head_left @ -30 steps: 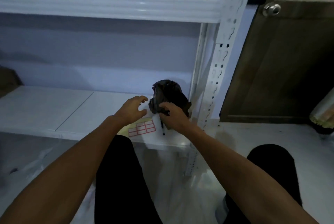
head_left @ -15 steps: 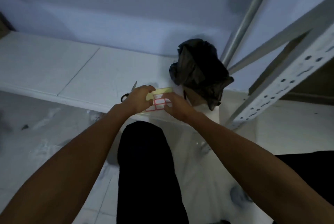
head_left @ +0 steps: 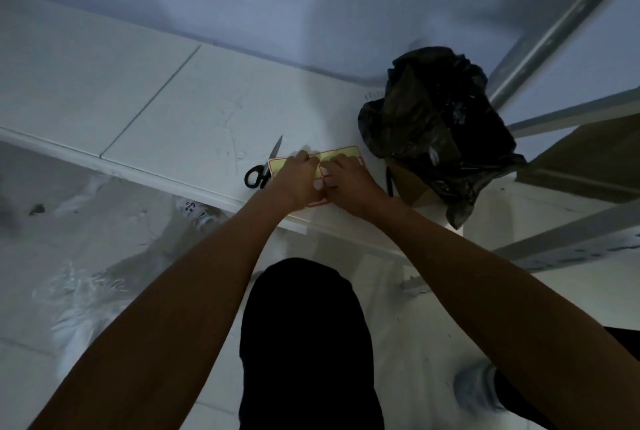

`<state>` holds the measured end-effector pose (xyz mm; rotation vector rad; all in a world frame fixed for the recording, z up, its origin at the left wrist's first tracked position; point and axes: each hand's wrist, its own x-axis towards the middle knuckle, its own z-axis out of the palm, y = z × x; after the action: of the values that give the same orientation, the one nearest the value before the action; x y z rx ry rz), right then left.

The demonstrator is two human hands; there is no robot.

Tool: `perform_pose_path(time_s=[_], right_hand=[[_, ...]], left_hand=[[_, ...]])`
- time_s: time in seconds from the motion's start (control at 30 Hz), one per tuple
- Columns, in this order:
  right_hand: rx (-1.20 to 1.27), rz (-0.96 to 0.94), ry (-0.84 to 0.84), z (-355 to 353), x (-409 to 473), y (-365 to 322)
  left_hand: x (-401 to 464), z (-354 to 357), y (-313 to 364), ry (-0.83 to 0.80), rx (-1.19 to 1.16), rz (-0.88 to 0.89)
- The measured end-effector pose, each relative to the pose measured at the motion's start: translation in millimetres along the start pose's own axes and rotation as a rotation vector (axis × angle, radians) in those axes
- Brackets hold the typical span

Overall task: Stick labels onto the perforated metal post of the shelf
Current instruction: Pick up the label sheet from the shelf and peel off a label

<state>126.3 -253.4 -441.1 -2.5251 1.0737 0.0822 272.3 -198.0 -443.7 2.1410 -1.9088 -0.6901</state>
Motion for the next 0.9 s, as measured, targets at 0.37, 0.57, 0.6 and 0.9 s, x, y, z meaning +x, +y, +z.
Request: perform_pose_path(time_s=[0.37, 0.57, 0.6, 0.9], right_hand=[[0.019, -0.058, 0.074, 14, 1, 16], [0.060, -0.085, 0.082, 9, -4, 23], [0.078, -0.089, 0.086, 8, -5, 24], [0.088, -0.089, 0.186, -9, -15, 20]], left_hand=[[20, -9, 1, -0.020, 0.140, -0.038], [19, -13, 14, -0.035, 0.192, -0.081], [19, -13, 16, -0.048, 0.200, -0.092], [16, -23, 27, -0.095, 0.111, -0.101]])
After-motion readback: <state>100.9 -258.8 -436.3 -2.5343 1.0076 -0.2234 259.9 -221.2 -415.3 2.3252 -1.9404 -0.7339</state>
